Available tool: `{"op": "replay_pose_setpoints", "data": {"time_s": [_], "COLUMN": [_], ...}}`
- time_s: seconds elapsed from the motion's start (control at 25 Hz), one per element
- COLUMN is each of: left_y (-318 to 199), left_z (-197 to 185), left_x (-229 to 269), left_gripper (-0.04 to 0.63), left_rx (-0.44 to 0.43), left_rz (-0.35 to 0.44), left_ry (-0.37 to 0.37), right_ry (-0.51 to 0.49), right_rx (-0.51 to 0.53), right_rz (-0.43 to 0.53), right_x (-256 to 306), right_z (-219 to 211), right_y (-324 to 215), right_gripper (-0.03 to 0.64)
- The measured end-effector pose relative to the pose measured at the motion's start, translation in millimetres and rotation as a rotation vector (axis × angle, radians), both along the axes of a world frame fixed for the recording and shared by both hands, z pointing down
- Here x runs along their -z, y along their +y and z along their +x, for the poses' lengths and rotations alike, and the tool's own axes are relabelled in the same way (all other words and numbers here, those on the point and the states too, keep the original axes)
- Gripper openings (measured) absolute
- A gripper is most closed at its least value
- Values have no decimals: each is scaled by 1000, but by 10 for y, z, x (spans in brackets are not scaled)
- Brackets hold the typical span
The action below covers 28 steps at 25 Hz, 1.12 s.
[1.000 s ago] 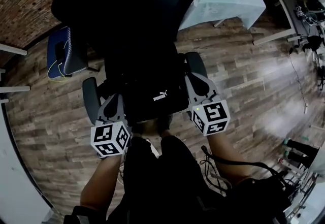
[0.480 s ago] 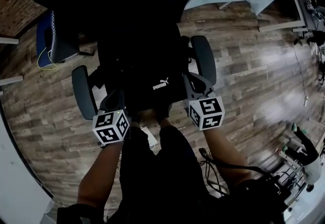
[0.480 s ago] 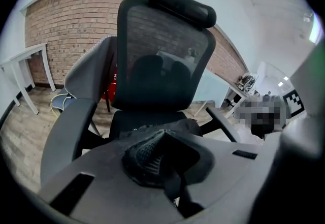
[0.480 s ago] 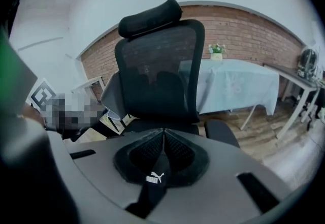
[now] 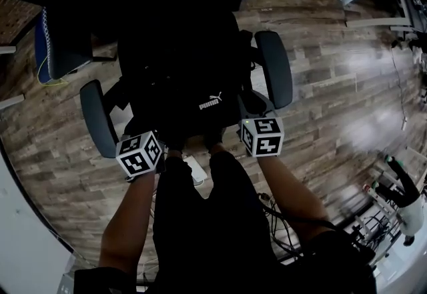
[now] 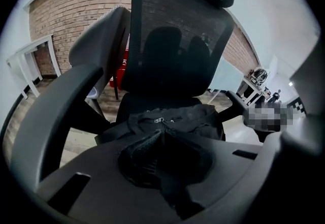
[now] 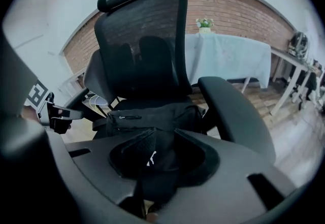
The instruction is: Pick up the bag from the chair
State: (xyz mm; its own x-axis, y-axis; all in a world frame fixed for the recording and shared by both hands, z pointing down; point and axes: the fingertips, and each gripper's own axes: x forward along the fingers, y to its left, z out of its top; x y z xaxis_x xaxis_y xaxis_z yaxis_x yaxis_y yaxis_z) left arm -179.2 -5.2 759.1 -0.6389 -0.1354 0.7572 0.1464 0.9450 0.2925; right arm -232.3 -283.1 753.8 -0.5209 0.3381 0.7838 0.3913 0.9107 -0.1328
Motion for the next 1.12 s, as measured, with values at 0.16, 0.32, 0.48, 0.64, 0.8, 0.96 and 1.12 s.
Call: {"op": "replay_pose_setpoints", "data": {"time_s": [0.16, 0.32, 0.48, 0.64, 0.8, 0.96, 1.12], "left_y": [-13, -72, -125, -123, -158, -102, -43], "left_z": [-7, -114, -141, -148, -213, -317, -354], "left_x": [-138, -289, -503, -720, -869, -1028, -1150], "left_gripper": [12, 13, 103, 178, 322, 372, 424], "left_rx": [9, -11, -29, -37, -94, -52, -20], "left_rz": [15, 29, 61, 91, 84, 99, 123], "left_ry": [5, 3, 32, 58, 53, 68, 85], "right_ry": [67, 95, 115, 100, 97, 99, 102], "right_rx": [-42, -122, -131, -100, -106, -169, -186], "right_rz": [4, 3, 18, 33, 62, 41, 16], "right_x": [-337, -568, -784, -907, -1044, -1218, -1351], "right_z": [95, 44, 29, -41, -115, -232, -330], "right_y": [-40, -134, -166, -115, -150, -225, -253], "right_gripper": [155, 192, 225, 261, 297, 339, 385]}}
